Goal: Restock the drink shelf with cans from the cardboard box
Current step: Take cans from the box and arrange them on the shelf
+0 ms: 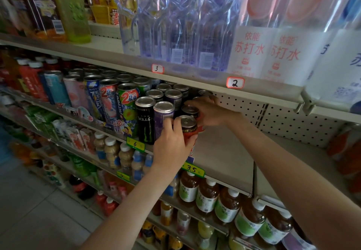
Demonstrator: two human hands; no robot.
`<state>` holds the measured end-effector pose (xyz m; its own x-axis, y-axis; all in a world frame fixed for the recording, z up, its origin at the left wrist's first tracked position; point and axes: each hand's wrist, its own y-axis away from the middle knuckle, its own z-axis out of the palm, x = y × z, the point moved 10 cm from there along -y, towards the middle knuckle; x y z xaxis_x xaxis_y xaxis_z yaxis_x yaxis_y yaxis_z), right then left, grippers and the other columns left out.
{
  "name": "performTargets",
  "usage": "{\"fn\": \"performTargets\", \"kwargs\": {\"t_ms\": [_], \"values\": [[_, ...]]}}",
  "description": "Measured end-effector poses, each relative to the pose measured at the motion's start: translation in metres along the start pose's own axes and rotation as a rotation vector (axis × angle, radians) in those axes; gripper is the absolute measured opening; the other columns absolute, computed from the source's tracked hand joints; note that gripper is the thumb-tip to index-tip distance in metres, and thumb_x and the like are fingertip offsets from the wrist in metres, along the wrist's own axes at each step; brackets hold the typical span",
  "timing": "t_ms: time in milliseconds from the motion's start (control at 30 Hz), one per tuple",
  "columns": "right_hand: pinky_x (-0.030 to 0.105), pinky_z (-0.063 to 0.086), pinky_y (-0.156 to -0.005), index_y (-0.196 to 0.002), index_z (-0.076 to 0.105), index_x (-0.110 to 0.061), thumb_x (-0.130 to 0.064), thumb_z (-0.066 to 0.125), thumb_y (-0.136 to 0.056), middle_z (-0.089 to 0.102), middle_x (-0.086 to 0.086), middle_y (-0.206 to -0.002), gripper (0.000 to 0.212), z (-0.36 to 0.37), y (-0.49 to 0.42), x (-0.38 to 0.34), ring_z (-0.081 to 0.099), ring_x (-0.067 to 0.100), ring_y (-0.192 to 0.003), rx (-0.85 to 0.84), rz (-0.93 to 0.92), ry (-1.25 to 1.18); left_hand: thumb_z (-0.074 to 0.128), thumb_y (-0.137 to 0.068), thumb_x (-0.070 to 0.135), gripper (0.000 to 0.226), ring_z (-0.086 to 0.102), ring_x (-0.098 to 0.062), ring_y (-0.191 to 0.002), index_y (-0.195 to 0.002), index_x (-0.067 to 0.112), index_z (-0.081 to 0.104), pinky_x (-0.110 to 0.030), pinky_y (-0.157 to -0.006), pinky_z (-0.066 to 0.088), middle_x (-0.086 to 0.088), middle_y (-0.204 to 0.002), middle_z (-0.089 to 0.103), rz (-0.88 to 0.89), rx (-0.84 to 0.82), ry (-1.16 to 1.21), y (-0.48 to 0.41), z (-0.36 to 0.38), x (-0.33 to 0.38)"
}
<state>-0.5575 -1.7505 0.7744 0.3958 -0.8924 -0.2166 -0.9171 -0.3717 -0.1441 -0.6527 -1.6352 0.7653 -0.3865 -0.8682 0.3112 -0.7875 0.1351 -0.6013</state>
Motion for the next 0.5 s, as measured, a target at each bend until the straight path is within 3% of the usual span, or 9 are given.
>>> {"fn": "performTargets", "kwargs": {"t_ms": [133, 267, 500], "values": [[0.025, 0.034, -0.091, -0.12, 0.056, -0.023, -0.02, 0.077, -0.075, 0.058, -0.001, -0.119, 0.05, 0.001, 0.001, 0.003, 0.048, 0.014, -0.113, -0.031, -0.03, -0.159, 0.062, -0.084, 0.048, 0.059, 0.065, -0.025, -0.09, -0.126, 0.01, 0.049, -0.029, -0.065, 0.052, -0.008, -0.117, 0.046, -0.008, -0.029, 0.044, 0.0, 0.0, 0.001], [0.034, 0.04, -0.093, -0.114, 0.057, -0.029, -0.02, 0.079, -0.066, 0.059, -0.003, -0.113, 0.053, 0.002, -0.002, 0.005, 0.049, 0.019, -0.11, -0.081, -0.061, -0.143, 0.064, -0.084, 0.044, 0.057, 0.064, -0.025, -0.096, -0.127, 0.01, 0.049, -0.029, -0.071, 0.052, -0.007, -0.117, 0.045, -0.005, -0.03, 0.086, 0.0, -0.002, 0.001], [0.035, 0.016, -0.109, -0.139, 0.041, -0.034, -0.03, 0.078, -0.071, 0.041, -0.001, -0.143, 0.078, 0.005, -0.001, 0.02, 0.027, 0.025, -0.135, -0.053, 0.03, -0.048, 0.067, -0.083, 0.041, 0.054, 0.063, -0.026, -0.096, -0.122, 0.006, 0.052, -0.03, -0.07, 0.053, -0.01, -0.117, 0.047, -0.009, -0.015, 0.082, 0.0, -0.002, 0.001]]}}
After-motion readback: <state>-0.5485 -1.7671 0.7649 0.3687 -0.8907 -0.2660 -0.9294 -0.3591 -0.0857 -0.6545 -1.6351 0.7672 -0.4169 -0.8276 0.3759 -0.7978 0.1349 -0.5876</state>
